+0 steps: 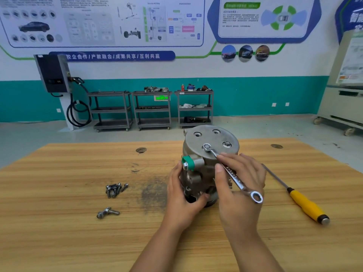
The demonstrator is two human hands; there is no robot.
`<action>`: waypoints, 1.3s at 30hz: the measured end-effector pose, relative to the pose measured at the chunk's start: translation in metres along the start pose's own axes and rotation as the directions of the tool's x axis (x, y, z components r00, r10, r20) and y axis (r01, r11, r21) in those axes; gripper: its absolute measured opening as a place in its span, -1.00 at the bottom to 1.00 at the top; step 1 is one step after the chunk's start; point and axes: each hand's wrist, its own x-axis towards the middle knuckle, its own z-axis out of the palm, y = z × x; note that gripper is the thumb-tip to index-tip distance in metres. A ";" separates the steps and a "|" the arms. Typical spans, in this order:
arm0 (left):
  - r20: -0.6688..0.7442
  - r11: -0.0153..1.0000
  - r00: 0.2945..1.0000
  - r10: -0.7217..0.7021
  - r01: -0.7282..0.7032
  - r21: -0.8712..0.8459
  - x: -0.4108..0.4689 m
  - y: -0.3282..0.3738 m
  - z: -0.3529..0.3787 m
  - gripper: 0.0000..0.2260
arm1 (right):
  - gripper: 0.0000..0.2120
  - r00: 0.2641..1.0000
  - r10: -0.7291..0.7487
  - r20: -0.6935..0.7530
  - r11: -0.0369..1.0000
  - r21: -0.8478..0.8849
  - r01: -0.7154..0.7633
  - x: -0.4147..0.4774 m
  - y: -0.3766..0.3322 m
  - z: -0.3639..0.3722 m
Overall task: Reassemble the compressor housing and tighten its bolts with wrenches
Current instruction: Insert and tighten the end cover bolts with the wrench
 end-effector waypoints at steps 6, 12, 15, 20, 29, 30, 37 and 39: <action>0.012 0.989 0.998 -0.068 0.069 -0.130 0.006 0.010 0.004 -0.28 | -0.76 0.960 -0.251 0.124 0.964 -0.057 0.260 0.000 -0.002 0.007; -0.011 0.988 0.994 -0.107 0.105 -0.113 0.007 0.014 0.003 -0.18 | -0.76 0.924 -0.344 0.166 0.938 0.104 0.330 0.008 -0.003 0.015; 0.014 0.988 0.993 -0.118 0.119 -0.096 0.013 0.011 -0.001 -0.11 | -0.76 0.927 -0.333 0.172 0.937 0.167 0.306 0.005 0.003 0.016; 0.086 0.997 0.994 -0.069 0.066 0.032 0.027 0.011 -0.009 -0.17 | -0.73 0.948 -0.287 0.137 0.939 0.237 0.250 -0.001 0.012 0.016; 0.146 0.998 0.988 -0.056 0.058 -0.009 0.030 0.016 -0.002 -0.25 | -0.67 0.974 -0.225 0.024 0.962 0.164 0.218 -0.008 0.013 0.019; 0.130 0.999 0.990 -0.046 0.046 0.004 0.028 0.019 -0.001 -0.27 | -0.67 0.976 -0.219 0.014 0.964 0.160 0.214 -0.009 0.012 0.020; 0.000 0.990 0.993 -0.120 0.119 0.076 0.015 0.027 0.011 -0.28 | -0.74 0.978 -0.205 -0.024 0.962 0.177 0.206 -0.003 0.010 0.019; -0.021 0.979 0.992 -0.125 0.126 0.163 0.013 0.030 0.015 -0.18 | -0.81 0.989 -0.146 -0.039 0.963 0.224 0.151 -0.003 0.014 0.011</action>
